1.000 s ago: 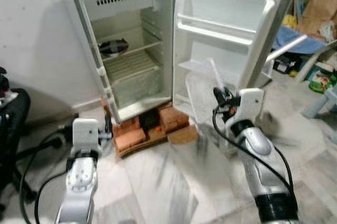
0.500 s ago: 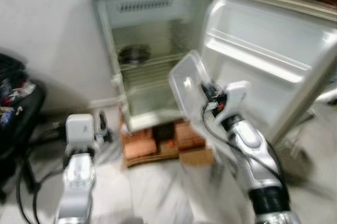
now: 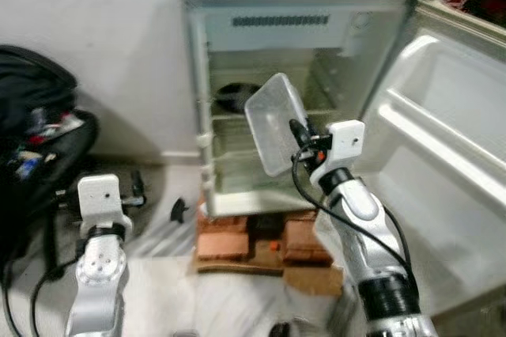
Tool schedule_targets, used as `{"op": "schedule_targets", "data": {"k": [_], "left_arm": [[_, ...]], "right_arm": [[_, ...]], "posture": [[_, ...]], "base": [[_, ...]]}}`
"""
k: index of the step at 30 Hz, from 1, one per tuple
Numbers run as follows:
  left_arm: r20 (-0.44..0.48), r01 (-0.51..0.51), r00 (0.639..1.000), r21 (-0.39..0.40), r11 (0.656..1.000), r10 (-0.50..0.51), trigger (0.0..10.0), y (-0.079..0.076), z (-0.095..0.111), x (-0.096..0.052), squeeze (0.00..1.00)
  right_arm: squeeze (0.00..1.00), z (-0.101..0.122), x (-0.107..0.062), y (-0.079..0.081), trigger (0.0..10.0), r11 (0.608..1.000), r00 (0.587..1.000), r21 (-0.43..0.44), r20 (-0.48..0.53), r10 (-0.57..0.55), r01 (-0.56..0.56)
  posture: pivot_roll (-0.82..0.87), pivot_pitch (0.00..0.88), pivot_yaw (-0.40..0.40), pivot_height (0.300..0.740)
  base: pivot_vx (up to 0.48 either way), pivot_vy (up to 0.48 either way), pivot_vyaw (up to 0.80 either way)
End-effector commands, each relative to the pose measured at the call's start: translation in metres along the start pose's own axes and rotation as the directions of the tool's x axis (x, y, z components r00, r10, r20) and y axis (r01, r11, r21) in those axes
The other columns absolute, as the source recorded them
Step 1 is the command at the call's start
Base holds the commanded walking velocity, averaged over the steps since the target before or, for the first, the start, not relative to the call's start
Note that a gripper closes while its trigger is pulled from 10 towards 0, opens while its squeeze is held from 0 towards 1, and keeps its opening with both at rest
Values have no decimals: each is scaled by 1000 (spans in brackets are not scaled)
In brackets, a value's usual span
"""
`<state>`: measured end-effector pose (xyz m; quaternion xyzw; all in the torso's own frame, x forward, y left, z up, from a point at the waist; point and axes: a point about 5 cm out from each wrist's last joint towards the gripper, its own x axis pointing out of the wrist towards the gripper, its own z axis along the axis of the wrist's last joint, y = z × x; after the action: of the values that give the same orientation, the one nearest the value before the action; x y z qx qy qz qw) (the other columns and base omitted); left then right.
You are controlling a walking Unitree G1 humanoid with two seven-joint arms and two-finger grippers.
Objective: Restocking fridge
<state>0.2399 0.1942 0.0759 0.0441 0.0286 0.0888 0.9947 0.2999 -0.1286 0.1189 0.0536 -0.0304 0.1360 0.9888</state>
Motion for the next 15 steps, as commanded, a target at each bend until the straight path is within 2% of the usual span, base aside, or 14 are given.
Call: {"op": "schedule_targets", "data": {"k": [1,4,6,15], "left_arm": [[21,81,997,-36,996,-80,10000,-4,5,-4,0],[1,174,985,-47,984,-174,10000,-13,1,-9,0],[6,184,983,-30,983,-183,10000,-13,1,-10,0],[17,213,977,-51,976,-212,10000,-14,4,-11,0]], "right_arm": [[0,5,0,-7,10000,999,998,12,22,-53,53],[0,1,-4,-13,10000,994,995,48,3,-103,103],[0,0,-6,-14,10000,992,994,65,-1,-111,110],[0,-1,-5,-13,10000,993,994,50,-9,-105,105]], "posture": [[150,0,-26,740],[150,0,-27,740],[147,0,-27,740],[141,0,-26,740]], "base": [[0,0,0],[0,0,0],[0,0,0],[0,0,0]]}}
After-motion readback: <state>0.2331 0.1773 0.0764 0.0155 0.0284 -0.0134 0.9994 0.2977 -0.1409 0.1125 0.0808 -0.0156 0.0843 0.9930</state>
